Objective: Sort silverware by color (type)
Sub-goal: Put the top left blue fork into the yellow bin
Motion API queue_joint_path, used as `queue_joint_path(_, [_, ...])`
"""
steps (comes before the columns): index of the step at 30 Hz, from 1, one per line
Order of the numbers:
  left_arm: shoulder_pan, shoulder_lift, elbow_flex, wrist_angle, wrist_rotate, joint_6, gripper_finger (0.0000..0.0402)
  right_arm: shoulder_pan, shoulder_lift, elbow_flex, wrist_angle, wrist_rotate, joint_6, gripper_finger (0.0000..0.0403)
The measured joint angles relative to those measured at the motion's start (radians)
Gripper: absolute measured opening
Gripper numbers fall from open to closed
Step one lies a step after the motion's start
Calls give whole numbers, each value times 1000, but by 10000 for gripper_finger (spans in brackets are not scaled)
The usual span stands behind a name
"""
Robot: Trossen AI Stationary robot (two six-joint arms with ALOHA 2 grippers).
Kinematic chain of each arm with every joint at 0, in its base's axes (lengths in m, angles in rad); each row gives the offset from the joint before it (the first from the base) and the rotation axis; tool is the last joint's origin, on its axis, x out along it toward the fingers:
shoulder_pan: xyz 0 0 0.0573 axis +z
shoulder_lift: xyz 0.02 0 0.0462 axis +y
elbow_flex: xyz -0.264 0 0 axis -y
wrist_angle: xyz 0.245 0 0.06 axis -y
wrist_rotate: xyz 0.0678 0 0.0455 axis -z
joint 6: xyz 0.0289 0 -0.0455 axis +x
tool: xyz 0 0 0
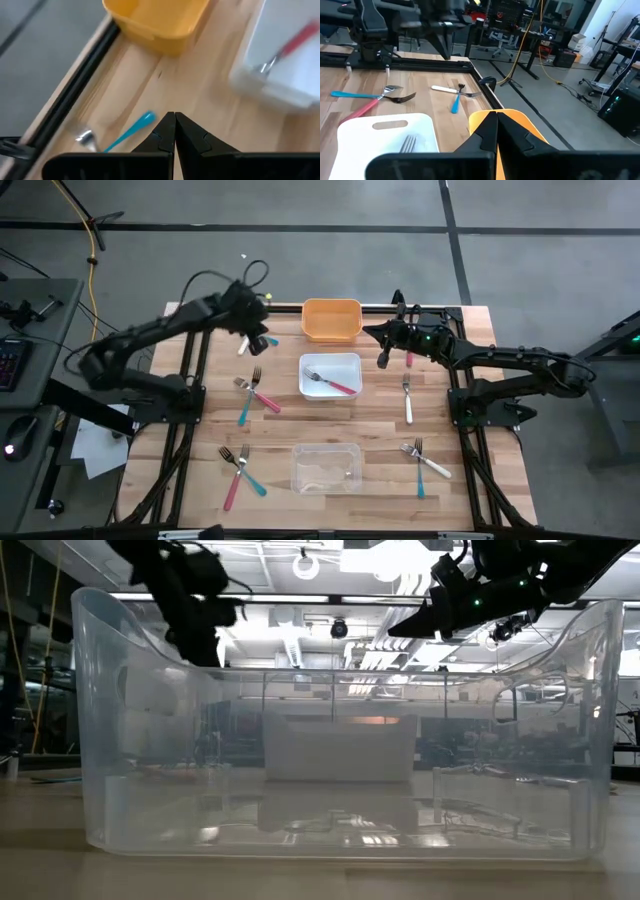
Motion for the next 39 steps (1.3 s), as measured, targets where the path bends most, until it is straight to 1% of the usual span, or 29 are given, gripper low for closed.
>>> queue_joint_path(2, [16, 75, 55, -64, 0, 107, 0, 0, 0, 0, 0, -2, 7, 0])
queue_joint_path(5, [30, 169, 105, -135, -1, 290, 0, 0, 0, 0, -8, -13, 10, 0])
queue_joint_path(8, [41, 247, 125, -145, -2, 379, 2, 0, 0, 0, -25, -21, 15, 0])
queue_joint_path(10, [49, 299, 134, -148, -16, 394, 8, 0, 0, 0, -33, -22, 15, 0])
queue_joint_path(15, [60, 403, 152, -158, -117, 422, 35, 0, 0, 0, -36, -22, 15, 0])
queue_joint_path(17, [60, 433, 153, -157, -152, 437, 51, 0, 0, 0, -38, -22, 15, 0])
queue_joint_path(22, [59, 489, 154, -151, -274, 493, 90, 0, 0, 0, -42, -22, 16, 0])
queue_joint_path(28, [60, 554, 154, -118, -290, 518, 114, 0, 0, 0, -43, -44, 45, 0])
queue_joint_path(30, [60, 573, 154, -101, -322, 528, 116, 1, 0, 0, -43, -50, 45, 0])
queue_joint_path(35, [65, 587, 154, -64, -365, 564, 117, 20, 0, 0, -43, -49, 49, 0])
queue_joint_path(39, [72, 587, 154, -65, -373, 577, 117, 38, 0, 0, -43, -51, 42, 0])
